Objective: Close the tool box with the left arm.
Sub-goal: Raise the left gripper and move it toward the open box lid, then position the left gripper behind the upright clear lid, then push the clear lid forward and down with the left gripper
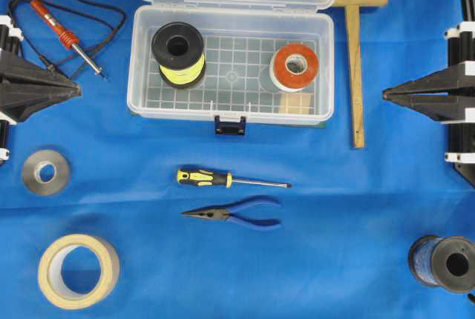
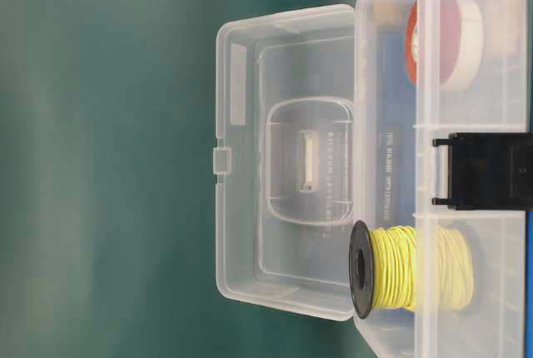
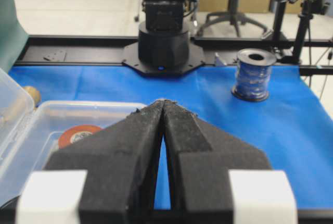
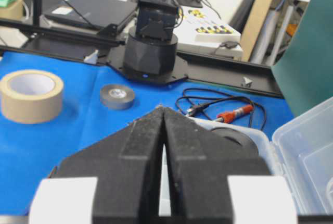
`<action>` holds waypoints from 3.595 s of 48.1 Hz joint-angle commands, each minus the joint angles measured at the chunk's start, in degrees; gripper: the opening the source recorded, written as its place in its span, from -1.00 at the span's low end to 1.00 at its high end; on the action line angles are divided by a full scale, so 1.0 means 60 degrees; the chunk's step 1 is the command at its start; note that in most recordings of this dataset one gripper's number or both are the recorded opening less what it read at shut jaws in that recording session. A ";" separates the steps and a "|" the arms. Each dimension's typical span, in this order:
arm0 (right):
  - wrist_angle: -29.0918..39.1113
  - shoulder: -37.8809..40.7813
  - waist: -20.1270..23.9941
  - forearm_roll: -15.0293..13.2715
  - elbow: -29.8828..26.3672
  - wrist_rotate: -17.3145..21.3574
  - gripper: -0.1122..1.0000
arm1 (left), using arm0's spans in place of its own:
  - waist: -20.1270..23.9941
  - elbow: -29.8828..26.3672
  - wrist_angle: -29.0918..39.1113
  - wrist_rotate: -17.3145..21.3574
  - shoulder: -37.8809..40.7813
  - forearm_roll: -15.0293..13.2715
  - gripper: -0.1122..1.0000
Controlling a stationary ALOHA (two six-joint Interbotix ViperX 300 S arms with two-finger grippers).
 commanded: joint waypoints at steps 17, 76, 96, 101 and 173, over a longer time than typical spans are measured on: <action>0.0864 0.0132 -0.0366 0.0000 -0.0732 -0.0029 -0.80 | 0.1260 -0.1494 0.1714 0.0146 0.0322 -0.0337 -0.80; 0.1348 0.0762 -0.0806 0.0015 -0.0601 0.0044 -0.80 | 0.6606 -0.9199 0.6680 0.3662 0.8687 -0.0220 0.77; 0.1348 0.0879 -0.0864 0.0000 -0.0586 0.0044 -0.80 | 0.6782 -0.9258 0.7002 0.3823 0.9375 -0.0234 0.77; 0.1333 0.0879 -0.0908 0.0000 -0.0586 0.0044 -0.80 | 0.6592 -0.9243 0.7354 0.3823 0.9360 -0.0249 0.77; 0.1289 0.0879 -0.0908 0.0000 -0.0586 0.0059 -0.80 | 0.0776 -0.7280 1.0620 0.1260 0.6006 -0.0293 0.77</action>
